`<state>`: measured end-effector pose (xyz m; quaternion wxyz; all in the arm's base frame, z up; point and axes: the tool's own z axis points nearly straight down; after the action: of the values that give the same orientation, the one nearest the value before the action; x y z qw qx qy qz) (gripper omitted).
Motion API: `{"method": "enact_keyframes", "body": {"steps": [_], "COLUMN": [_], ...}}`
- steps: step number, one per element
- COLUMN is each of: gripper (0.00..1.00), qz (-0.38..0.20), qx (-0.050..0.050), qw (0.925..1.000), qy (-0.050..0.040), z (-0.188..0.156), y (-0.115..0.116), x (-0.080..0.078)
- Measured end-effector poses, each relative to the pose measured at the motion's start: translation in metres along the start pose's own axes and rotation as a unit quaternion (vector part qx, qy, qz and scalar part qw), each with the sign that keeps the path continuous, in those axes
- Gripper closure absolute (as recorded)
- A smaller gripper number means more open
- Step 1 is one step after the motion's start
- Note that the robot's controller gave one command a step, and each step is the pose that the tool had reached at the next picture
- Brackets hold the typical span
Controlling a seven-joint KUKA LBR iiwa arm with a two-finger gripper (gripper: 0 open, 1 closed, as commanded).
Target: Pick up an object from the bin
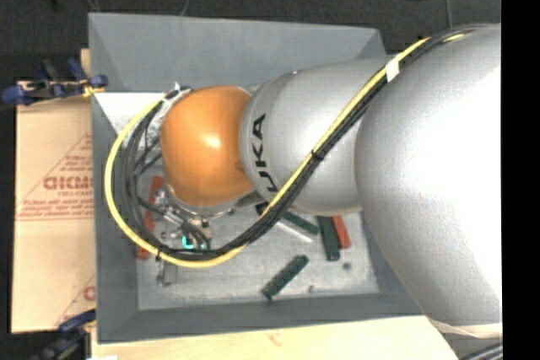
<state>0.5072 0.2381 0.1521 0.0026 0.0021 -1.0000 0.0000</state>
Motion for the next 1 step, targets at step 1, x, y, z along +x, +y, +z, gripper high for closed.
{"method": "enact_keyframes", "body": {"steps": [1], "gripper": [0.00], "qz": [0.002], "qx": [-0.001], "qw": [1.0000], "qy": [-0.0035], "z": [-0.0040], "y": [-0.0010], "x": [-0.0024]}}
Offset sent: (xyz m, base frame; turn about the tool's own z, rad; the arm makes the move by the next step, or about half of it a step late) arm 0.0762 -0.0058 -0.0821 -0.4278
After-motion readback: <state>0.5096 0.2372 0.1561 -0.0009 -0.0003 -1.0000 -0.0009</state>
